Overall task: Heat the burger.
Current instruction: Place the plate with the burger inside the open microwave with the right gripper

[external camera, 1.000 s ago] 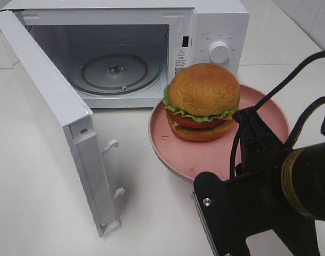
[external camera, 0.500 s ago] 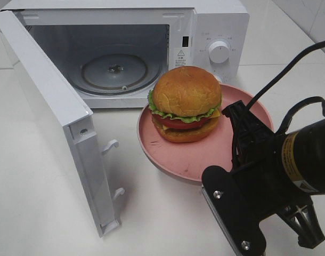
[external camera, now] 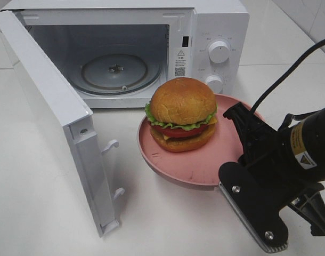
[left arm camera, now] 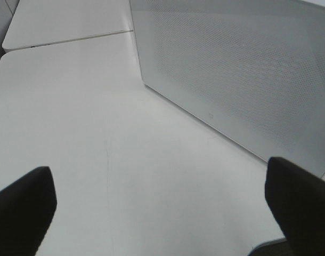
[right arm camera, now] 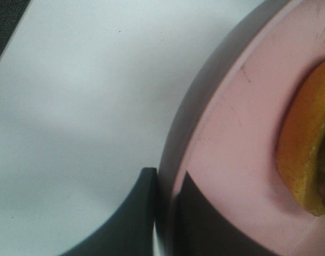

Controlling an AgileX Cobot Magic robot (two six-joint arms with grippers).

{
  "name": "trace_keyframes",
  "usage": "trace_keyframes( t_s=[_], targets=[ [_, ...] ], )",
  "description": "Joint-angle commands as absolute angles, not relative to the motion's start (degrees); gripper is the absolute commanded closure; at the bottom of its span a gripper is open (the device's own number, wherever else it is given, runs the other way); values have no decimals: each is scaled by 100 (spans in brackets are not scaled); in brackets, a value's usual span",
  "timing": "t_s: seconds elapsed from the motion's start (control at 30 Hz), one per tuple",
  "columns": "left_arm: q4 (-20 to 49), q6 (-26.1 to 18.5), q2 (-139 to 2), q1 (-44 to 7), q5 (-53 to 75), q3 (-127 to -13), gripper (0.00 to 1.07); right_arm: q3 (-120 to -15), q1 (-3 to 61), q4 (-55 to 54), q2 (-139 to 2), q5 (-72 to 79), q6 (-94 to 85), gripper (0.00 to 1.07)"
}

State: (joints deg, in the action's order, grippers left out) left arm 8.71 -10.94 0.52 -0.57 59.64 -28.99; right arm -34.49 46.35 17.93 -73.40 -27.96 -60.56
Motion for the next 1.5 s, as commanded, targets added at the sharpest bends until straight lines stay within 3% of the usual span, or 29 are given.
trace_keyframes(
  t_s=[0.03,0.5,1.5],
  targets=[
    [888,-1077,143,-86,5964,-2882,6,-3461,4326,1541,-7277,-2315,-6749,107],
    [888,-1077,143,-86,5964,-2882,6,-3507,3604,-344,-7277,-2160,-9385,107],
    [888,-1077,143,-86,5964,-2882,6,-4412,3621,-407,-8062,-2023,-9311,107]
  ],
)
